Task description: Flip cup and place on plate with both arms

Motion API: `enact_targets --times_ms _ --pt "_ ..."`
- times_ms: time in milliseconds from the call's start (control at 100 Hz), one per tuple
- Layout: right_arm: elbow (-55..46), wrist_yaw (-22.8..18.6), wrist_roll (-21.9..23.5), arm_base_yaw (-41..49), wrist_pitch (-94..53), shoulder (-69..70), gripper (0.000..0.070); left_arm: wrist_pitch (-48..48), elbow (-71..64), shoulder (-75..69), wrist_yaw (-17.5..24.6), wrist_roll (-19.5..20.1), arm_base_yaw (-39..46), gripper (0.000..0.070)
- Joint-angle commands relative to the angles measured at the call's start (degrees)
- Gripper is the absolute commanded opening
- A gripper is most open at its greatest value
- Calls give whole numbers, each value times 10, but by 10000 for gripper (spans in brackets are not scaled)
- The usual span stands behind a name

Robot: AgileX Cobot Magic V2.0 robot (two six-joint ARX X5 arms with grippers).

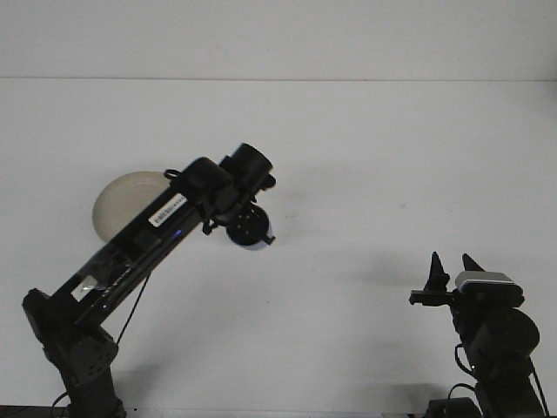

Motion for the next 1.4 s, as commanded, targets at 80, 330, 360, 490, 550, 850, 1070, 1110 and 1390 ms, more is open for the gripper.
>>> enact_targets --times_ms 80,330,360,490,550,850,1070,1110,1390 --pt "0 0 -6 0 5 1 375 -10 30 4 -9 -2 97 5" --pt "0 0 -6 0 5 1 375 -10 26 5 -9 -21 262 6" --pt "0 0 -6 0 5 1 375 -10 26 5 -8 -22 277 6" --pt "0 0 -6 0 5 1 375 -4 17 7 -7 -28 326 6" --pt "0 0 -6 0 5 1 375 -3 10 12 -7 -32 342 6" --pt "0 0 -6 0 5 1 375 62 -95 14 -3 -32 374 6" --pt "0 0 -6 0 5 1 375 79 -115 36 -3 -32 387 6" --pt "0 0 -6 0 5 1 375 80 -115 41 -3 -32 388 6" --pt "0 0 -6 0 5 1 375 84 -115 65 2 -32 389 16"
